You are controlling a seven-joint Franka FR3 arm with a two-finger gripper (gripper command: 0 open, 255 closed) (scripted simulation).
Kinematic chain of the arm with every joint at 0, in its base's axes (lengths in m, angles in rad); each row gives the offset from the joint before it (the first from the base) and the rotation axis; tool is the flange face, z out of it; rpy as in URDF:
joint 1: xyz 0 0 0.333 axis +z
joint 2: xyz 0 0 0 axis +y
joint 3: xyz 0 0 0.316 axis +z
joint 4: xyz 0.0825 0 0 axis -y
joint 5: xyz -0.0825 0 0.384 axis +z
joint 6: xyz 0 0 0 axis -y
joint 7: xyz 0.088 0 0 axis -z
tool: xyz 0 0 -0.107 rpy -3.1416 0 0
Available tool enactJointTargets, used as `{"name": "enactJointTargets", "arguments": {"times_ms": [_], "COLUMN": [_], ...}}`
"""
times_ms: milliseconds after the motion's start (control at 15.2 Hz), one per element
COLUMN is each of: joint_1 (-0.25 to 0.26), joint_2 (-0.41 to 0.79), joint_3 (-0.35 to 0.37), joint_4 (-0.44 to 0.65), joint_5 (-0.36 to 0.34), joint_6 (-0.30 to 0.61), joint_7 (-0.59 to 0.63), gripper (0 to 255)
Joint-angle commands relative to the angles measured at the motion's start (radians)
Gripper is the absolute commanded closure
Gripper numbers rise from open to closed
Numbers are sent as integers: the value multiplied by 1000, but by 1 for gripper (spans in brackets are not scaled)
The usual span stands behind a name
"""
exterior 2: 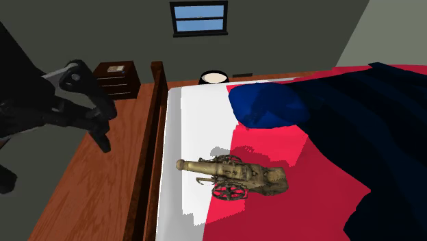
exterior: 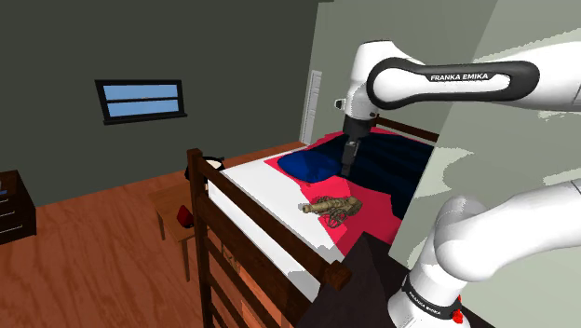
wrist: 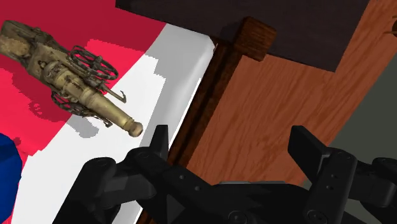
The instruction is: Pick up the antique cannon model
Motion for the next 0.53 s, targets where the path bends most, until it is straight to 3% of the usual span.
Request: {"name": "enactJointTargets", "arguments": {"times_ms": [0,462], "joint_1": [2,22], "joint_2": [17,159], "joint_3": [-51,-229], "joint_4": [-41,-121], "joint_5": [-31,-109], "joint_6": [70,325], "joint_7": [-93,-398], "gripper": [0,0]}}
